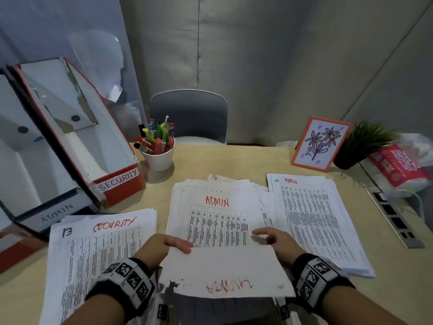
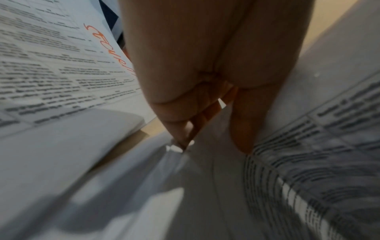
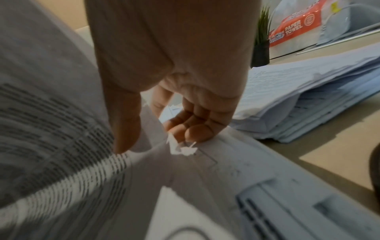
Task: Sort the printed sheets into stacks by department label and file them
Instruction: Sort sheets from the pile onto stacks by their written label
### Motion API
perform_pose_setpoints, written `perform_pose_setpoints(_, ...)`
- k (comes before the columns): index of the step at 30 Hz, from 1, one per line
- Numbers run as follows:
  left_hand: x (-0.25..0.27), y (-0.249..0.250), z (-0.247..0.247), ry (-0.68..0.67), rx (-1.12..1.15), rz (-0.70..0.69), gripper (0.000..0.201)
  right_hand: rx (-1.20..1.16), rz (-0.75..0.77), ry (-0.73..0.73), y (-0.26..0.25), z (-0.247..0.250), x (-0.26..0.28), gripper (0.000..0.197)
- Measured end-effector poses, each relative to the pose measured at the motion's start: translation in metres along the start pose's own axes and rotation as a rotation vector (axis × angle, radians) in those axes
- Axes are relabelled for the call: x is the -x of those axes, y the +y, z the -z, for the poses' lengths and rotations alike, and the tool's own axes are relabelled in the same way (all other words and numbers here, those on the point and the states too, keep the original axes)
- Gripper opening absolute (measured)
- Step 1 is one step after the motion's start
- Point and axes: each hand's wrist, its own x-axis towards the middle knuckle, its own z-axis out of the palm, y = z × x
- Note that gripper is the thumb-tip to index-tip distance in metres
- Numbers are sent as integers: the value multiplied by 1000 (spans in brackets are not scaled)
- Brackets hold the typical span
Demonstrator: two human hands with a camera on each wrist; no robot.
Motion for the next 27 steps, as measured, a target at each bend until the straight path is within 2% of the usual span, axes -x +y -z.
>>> perform_pose_setpoints(5, 2, 3, -3, 21, -2, 1, 16, -13, 51, -63, -14, 5, 6, 21)
perform_pose_setpoints(7, 4, 5, 0, 54, -25, -24, 18, -45, 61, -87, -14, 6, 5, 20)
perform_pose_setpoints(9, 2, 5, 5, 134, -2, -29, 24, -84, 74, -44, -10, 5, 5, 8)
perform_pose_setpoints(10, 0, 4, 8, 189, 18, -24, 24, -91, 89, -17, -7, 4, 5, 11)
perform_pose_setpoints(12, -6, -1, 12, 316, -13, -24, 18, -82, 103, -1, 1, 3, 3, 33)
perform_pose_setpoints(14, -11, -5, 11, 387, -134, -13, 18, -26, 83, 2, -2, 2, 5, 15)
perform_pose_setpoints(15, -11, -6, 7, 402, -212, -6, 19, -1, 60, 1, -5, 4, 7, 16)
perform_pose_setpoints(17, -11, -3, 1, 426, -330, -1, 20, 41, 2, 1, -6, 6, 6, 22)
perform_pose_setpoints(20, -12, 0, -3, 448, -374, 15, 20, 85, -41, -35, -9, 7, 9, 17)
perform_pose_setpoints(25, -11, -1, 10, 412, -360, 38, 26, 119, -80, -77, -11, 11, 12, 29)
perform_pose_setpoints(27, -9, -2, 16, 400, -320, 23, 23, 110, -104, -33, -9, 13, 11, 33)
